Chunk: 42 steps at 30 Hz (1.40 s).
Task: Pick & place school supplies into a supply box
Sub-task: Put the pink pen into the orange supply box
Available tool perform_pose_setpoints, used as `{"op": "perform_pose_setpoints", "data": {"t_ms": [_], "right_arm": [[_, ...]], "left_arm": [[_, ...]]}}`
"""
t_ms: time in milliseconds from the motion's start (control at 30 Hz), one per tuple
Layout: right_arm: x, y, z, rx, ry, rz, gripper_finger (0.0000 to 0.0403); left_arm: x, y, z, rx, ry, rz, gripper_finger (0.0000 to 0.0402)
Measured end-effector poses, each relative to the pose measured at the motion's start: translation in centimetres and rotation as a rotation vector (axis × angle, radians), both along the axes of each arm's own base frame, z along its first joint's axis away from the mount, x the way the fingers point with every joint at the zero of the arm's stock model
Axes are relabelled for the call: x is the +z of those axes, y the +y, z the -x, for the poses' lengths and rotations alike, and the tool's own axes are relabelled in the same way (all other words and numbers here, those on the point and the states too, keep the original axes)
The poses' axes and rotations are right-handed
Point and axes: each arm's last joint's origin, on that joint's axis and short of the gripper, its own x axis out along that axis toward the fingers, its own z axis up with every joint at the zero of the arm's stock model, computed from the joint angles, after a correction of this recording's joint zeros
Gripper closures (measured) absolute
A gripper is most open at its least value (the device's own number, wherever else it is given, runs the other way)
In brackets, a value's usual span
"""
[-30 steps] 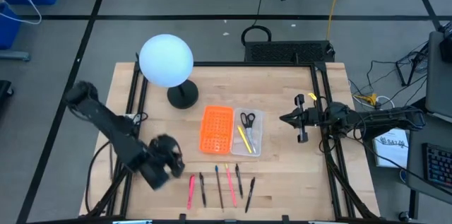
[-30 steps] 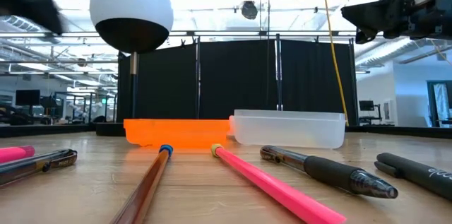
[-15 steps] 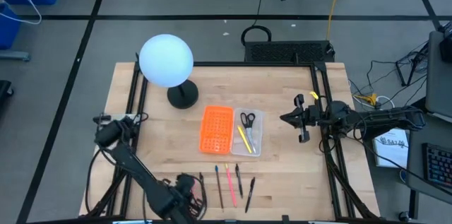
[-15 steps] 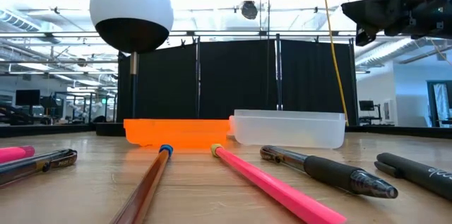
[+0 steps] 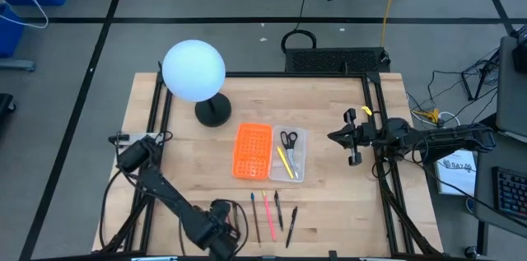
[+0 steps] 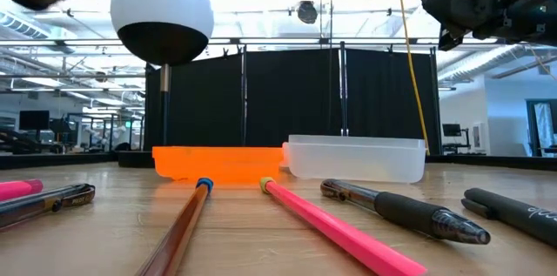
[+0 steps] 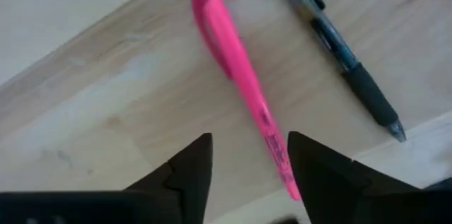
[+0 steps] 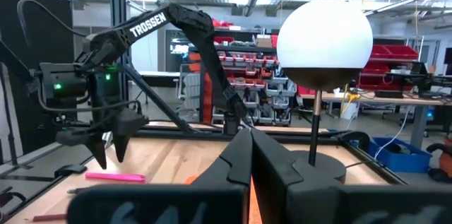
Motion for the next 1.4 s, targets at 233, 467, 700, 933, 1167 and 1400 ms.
{"op": "perform_pose_setpoints", "data": {"t_ms": [233, 467, 700, 933, 1167, 1400], "right_arm": [[0.0, 0.0, 0.0, -0.001, 0.004, 0.003, 0.0403], [0.0, 0.0, 0.0, -0.004, 0.004, 0.014, 0.0403], [0.0, 0.0, 0.0, -0.004, 0.003, 0.016, 0.0403], [0.0, 0.0, 0.0, -0.005, 0.004, 0.016, 0.0403], [0.0, 0.0, 0.0, -0.007, 0.004, 0.029, 0.0403], [0.0, 0.0, 0.0, -0.010, 0.003, 0.042, 0.0403]], "left_arm": [[-1.2, 0.9, -0.4, -0.009, 0.021, 0.022, 0.0195], [-3.2, 0.9, -0.3, -0.018, -0.042, 0.101, 0.0195], [-4.8, 1.5, 0.3, 0.004, -0.053, 0.099, 0.0199], [-5.0, 1.6, 0.6, 0.024, -0.049, 0.071, 0.0279], [-4.8, 1.7, 0.9, 0.026, -0.033, 0.041, 0.0378], [-3.4, 1.7, 1.5, 0.060, -0.111, -0.004, 0.0366]]}}
